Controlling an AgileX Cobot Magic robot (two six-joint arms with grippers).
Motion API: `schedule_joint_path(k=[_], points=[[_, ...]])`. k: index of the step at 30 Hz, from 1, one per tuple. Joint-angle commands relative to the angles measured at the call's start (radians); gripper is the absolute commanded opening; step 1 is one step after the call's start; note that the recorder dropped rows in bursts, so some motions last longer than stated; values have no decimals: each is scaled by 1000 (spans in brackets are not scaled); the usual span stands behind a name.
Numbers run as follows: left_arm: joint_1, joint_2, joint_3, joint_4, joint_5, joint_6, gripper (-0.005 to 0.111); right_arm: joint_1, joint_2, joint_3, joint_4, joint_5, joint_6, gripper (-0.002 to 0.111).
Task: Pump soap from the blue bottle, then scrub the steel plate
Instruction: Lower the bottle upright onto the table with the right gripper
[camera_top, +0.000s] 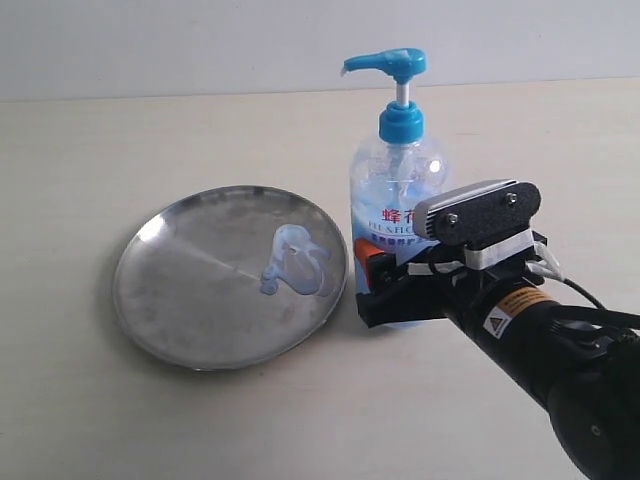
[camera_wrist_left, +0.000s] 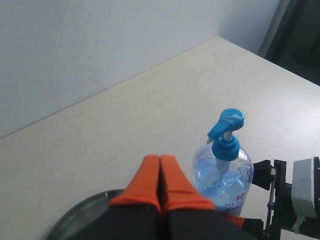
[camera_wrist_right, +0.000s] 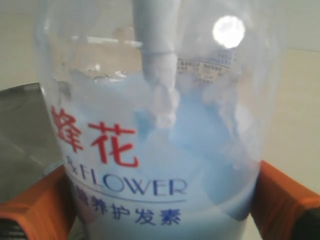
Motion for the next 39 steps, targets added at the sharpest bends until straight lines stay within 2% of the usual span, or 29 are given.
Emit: schedule_joint_path(k=[1,6,10,24,26,35,39], points=[[-2,-7,3,1,-11,-5,0,-4,30,-6,-5,-163,2,0],[-2,-7,3,1,-14,-5,0,-4,43,-6,-7,-178,29,1],[-2,-7,3,1,-16,-5,0,-4,44,-9,-7,-177,29,9],[-2,-7,3,1,-16,-5,0,-4,44,-9,-5,-136,21,75],[-2,-7,3,1,-16,-5,0,-4,38,-9,-5,-107,17,81],[-2,-7,3,1,-16,-5,0,-4,-71,-9,74,82,-9,93],[-2,-7,3,1,-16,-3,0,-4,-137,-9,74,184,-58,94]])
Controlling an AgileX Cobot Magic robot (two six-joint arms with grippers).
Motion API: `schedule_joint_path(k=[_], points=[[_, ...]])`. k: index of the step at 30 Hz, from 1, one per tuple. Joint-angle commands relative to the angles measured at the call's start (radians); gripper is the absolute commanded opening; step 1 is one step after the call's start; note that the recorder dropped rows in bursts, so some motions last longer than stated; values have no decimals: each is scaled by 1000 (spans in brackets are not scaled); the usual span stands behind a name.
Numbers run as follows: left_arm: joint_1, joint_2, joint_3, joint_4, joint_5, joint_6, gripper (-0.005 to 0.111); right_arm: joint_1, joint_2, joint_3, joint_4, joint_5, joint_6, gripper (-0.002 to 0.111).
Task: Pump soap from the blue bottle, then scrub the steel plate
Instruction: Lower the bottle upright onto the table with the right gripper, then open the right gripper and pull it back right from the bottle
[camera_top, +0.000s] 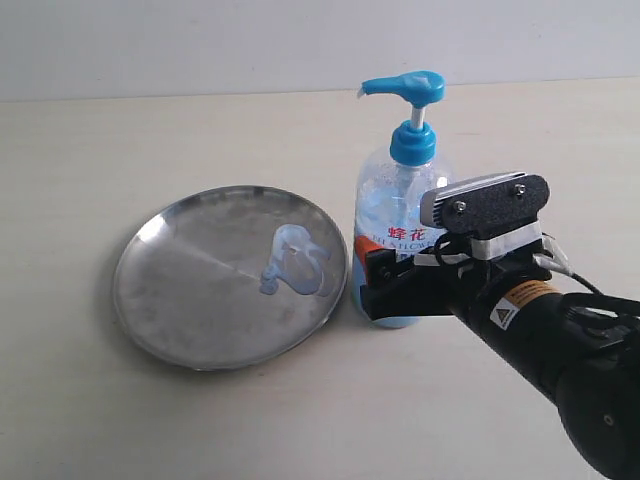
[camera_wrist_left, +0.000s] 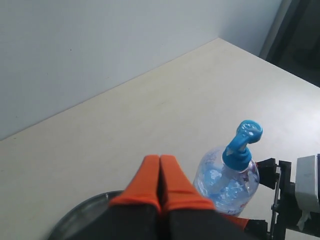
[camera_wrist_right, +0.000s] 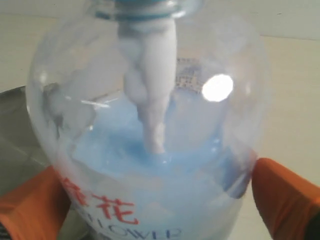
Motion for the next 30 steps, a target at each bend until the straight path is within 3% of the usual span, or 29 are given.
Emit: schedule_joint_path(k=[1,9,21,24,30], points=[[-2,-7,3,1,-10,-1,0,-4,-80,-4,25,99,-51,94],[-2,-7,3,5,3,-1,0,-4,-206,-4,147,305,-198,94],[-2,-1,9,5,95,-1,0,-4,-462,-4,156,702,-302,90],[-2,20,11,5,148,-1,0,-4,-517,-4,154,823,-302,79],[-2,109,15,-1,251,-10,0,-4,-593,-52,138,1163,-301,40]])
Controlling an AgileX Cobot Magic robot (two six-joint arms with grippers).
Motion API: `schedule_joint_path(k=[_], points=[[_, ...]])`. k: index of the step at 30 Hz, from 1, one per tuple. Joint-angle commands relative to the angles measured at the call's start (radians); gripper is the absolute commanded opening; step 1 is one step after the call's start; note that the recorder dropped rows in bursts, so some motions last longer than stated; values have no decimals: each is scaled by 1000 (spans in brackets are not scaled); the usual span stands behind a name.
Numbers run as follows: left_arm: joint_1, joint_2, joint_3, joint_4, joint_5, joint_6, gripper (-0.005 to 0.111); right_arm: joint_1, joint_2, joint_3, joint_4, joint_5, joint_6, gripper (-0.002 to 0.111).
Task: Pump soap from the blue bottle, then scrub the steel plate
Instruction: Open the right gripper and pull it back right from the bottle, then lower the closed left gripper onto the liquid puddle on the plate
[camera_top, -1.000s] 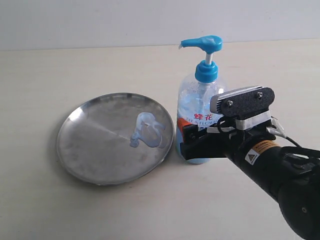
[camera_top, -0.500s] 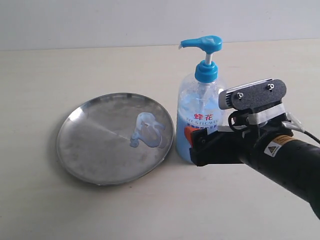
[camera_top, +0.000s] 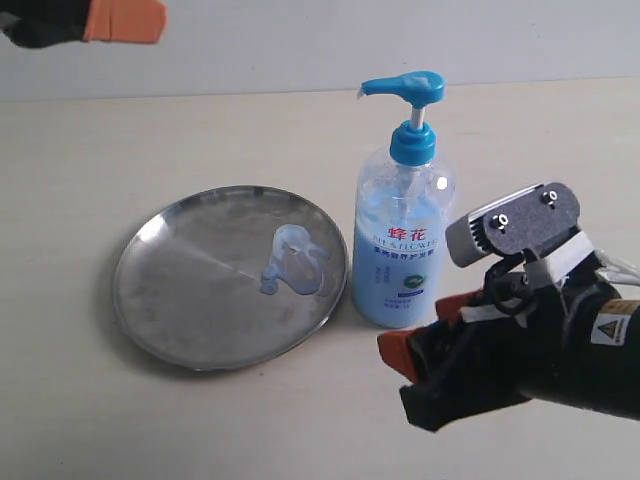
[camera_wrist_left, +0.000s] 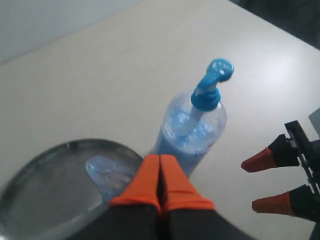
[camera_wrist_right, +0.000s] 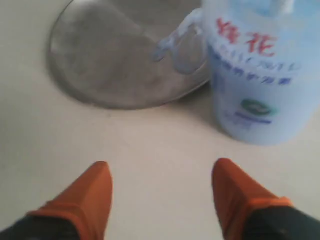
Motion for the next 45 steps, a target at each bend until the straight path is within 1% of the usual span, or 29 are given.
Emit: schedule_joint_path(k=[1,4,6,7,8,10,11,13,15,19,22,24,27,29,33,37,41,45], points=[[-2,72,18,-9,58,-12,0,-4,-50,-68,-45,281,-10,33],[-2,125,32,-9,63,-12,0,-4,-65,-143,-134,463,27,15],[-2,164,40,-9,63,-12,0,-4,-72,-187,-244,568,98,5],[-2,179,40,-9,63,-12,0,-4,-74,-211,-310,609,149,1],[-2,199,40,-9,65,-11,0,-4,-74,-227,-364,637,192,0],[-2,238,40,-9,65,0,0,-4,-74,-261,-498,687,289,0],[-2,280,40,-9,65,26,0,-4,-74,-281,-598,717,354,0],[-2,318,40,-5,63,49,0,-4,-74,-285,-639,730,380,0],[-2,369,40,-5,52,91,0,-2,-76,-288,-636,751,387,0],[-2,487,40,3,2,274,0,-2,-162,-288,-672,792,363,0],[-2,580,26,0,-69,381,0,-2,-290,-288,-704,722,387,0],[-2,614,10,-23,-80,415,0,-2,-332,-285,-706,692,387,0],[-4,667,-22,-95,-82,535,0,-2,-412,-242,-718,608,419,0],[-4,691,-33,-109,-82,577,0,-2,-441,-217,-723,578,432,0],[-4,735,-53,-123,-80,587,0,-2,-482,-199,-733,556,445,0],[-38,784,-67,-120,-70,600,0,-2,-485,-199,-738,551,452,0],[-85,810,-67,-108,-148,606,0,-2,-485,-199,-738,549,452,0],[-107,834,-67,-102,-193,604,0,-2,-485,-199,-738,553,452,0]])
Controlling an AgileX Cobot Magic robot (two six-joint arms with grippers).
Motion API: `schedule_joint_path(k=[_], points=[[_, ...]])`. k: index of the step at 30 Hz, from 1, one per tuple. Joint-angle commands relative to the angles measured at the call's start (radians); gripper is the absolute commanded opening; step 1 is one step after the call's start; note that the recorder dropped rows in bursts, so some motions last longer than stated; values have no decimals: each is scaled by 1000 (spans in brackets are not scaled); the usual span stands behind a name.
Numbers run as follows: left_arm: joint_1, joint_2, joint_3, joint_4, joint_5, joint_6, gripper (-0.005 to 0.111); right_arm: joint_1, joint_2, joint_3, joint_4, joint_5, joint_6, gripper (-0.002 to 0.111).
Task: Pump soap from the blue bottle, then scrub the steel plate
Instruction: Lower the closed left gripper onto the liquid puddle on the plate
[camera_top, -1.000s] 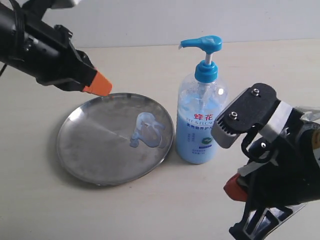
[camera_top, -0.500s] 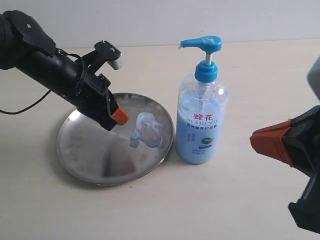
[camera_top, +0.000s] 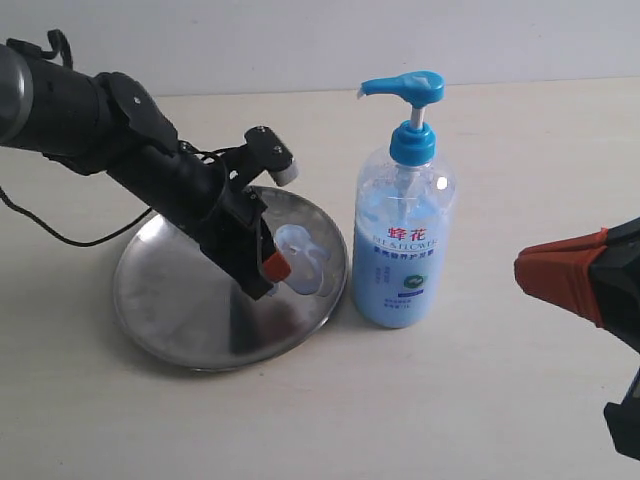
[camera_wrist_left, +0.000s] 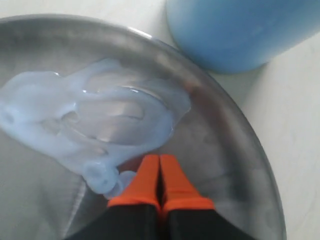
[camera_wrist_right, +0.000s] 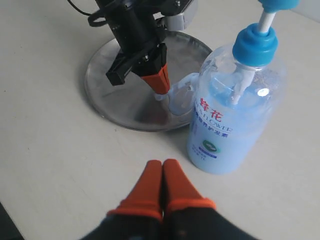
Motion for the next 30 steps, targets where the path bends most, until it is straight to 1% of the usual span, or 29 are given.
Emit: schedule_joint_path(k=[1,9,12,16,24,30], points=[[-20,28,-7,3,-66,4,0,-2,-5,5,-10,-14,2,0],[-20,48,-7,28,-138,-26,0,-2,-5,5,-10,-16,2,0],[-20,48,-7,31,-146,-26,0,-2,-5,5,-10,-16,2,0],[-20,48,-7,37,-146,-29,0,-2,-5,5,-10,-16,2,0],[-20,48,-7,104,-144,-81,0,-2,-5,5,-10,-16,2,0],[-20,48,-7,142,-92,-106,0,-2,-11,5,-10,-14,2,0]])
